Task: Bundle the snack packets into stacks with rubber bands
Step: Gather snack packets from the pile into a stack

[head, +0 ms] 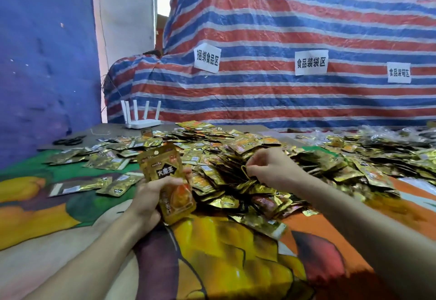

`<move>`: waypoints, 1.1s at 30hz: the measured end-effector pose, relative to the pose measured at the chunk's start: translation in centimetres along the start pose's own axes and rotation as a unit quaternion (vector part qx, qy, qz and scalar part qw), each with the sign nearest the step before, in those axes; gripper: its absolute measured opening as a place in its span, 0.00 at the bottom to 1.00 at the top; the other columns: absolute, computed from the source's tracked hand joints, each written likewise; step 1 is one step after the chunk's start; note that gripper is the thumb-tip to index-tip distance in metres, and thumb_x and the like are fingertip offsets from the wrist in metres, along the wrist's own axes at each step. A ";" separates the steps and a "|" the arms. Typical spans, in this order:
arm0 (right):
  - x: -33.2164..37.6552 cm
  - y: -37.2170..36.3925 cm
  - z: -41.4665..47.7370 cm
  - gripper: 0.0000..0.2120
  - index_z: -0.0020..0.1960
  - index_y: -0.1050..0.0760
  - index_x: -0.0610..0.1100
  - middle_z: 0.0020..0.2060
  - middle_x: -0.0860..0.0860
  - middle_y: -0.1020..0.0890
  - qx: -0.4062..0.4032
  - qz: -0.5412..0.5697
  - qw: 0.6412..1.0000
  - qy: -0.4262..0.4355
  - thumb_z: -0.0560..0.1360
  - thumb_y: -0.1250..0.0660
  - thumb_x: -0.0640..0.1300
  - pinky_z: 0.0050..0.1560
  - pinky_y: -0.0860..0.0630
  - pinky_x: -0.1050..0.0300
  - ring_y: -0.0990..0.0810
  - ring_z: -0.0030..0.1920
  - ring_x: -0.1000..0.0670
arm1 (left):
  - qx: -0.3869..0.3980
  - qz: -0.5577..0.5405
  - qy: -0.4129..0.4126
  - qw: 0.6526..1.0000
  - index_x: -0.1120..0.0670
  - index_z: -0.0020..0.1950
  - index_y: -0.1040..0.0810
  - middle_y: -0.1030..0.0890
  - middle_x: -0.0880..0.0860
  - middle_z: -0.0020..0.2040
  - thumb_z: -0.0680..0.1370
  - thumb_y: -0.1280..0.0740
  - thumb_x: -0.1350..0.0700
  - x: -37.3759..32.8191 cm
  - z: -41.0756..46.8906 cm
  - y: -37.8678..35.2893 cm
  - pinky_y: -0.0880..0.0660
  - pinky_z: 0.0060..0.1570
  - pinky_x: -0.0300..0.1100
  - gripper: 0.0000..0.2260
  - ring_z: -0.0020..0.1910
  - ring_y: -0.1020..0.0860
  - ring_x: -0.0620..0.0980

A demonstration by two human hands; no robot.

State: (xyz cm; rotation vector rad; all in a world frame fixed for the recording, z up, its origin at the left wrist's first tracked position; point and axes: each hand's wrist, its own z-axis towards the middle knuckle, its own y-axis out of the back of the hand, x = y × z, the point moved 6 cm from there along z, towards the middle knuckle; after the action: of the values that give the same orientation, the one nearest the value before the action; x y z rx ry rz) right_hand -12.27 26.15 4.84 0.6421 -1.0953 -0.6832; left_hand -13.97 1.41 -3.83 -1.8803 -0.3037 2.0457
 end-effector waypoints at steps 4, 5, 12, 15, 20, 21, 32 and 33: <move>4.9 -6.4 2.9 0.04 0.50 0.16 0.43 0.42 0.52 0.16 0.018 0.099 0.993 0.059 0.77 0.28 0.41 0.42 0.23 0.64 0.19 0.42 0.55 | 0.000 -0.017 0.054 0.998 0.65 0.64 0.21 0.20 0.67 0.60 0.61 0.26 0.61 0.0 -0.5 0.4 0.26 0.64 0.62 0.30 0.52 0.21 0.62; 5.9 -7.5 3.5 0.04 0.50 0.16 0.43 0.42 0.52 0.16 0.017 0.121 0.990 0.068 0.77 0.27 0.41 0.42 0.23 0.63 0.18 0.41 0.55 | -0.007 -0.019 0.056 0.998 0.66 0.62 0.21 0.18 0.66 0.55 0.61 0.26 0.61 -0.1 -0.4 0.6 0.23 0.58 0.59 0.29 0.49 0.19 0.61; 7.9 -10.5 5.2 0.06 0.49 0.13 0.44 0.42 0.53 0.13 -0.082 0.166 0.974 0.133 0.74 0.26 0.37 0.47 0.18 0.59 0.15 0.42 0.56 | -0.037 -0.063 0.048 0.996 0.62 0.52 0.18 0.19 0.65 0.48 0.63 0.27 0.59 -0.3 0.3 1.2 0.18 0.41 0.51 0.19 0.39 0.19 0.60; 7.2 -11.1 5.1 0.08 0.47 0.13 0.43 0.41 0.52 0.13 -0.111 0.179 0.965 0.156 0.72 0.26 0.33 0.48 0.19 0.57 0.15 0.42 0.55 | -0.078 -0.035 0.032 0.996 0.62 0.51 0.19 0.20 0.66 0.48 0.66 0.27 0.63 -0.2 0.7 1.8 0.20 0.47 0.57 0.14 0.40 0.20 0.61; 6.3 -10.8 5.6 0.06 0.53 0.14 0.45 0.44 0.54 0.14 -0.093 0.142 0.975 0.143 0.76 0.26 0.41 0.49 0.20 0.60 0.17 0.45 0.57 | -0.131 0.015 0.011 0.991 0.62 0.48 0.18 0.17 0.62 0.41 0.67 0.26 0.65 -0.4 1.2 3.1 0.18 0.38 0.49 0.10 0.35 0.18 0.59; 6.1 -10.8 5.6 0.06 0.53 0.14 0.45 0.44 0.53 0.14 -0.072 0.131 0.979 0.140 0.77 0.28 0.41 0.48 0.20 0.60 0.17 0.44 0.56 | -0.116 0.017 0.017 0.993 0.61 0.46 0.17 0.17 0.61 0.41 0.65 0.25 0.64 -0.8 1.3 3.3 0.19 0.39 0.48 0.11 0.35 0.18 0.59; 7.6 -11.7 4.0 0.09 0.38 0.25 0.38 0.32 0.46 0.24 0.252 0.644 0.720 0.058 0.69 0.43 0.38 0.54 0.24 0.49 0.22 0.39 0.45 | 0.071 -0.032 0.059 0.995 0.60 0.46 0.14 0.18 0.59 0.44 0.53 0.22 0.58 -1.2 1.5 4.6 0.20 0.47 0.51 0.21 0.38 0.19 0.57; 7.5 -11.7 4.0 0.10 0.42 0.22 0.37 0.31 0.47 0.25 0.262 0.663 0.699 0.057 0.70 0.43 0.37 0.52 0.23 0.49 0.22 0.36 0.46 | 0.086 -0.035 0.066 0.993 0.60 0.46 0.14 0.17 0.59 0.43 0.53 0.21 0.58 -1.0 1.3 4.3 0.19 0.44 0.50 0.22 0.37 0.18 0.56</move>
State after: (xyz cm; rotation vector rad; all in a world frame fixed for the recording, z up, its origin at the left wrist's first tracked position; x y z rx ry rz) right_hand -15.78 12.46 1.55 0.1969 -1.3092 0.9585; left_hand -15.65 -2.85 -4.45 -1.8621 -0.1521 1.8288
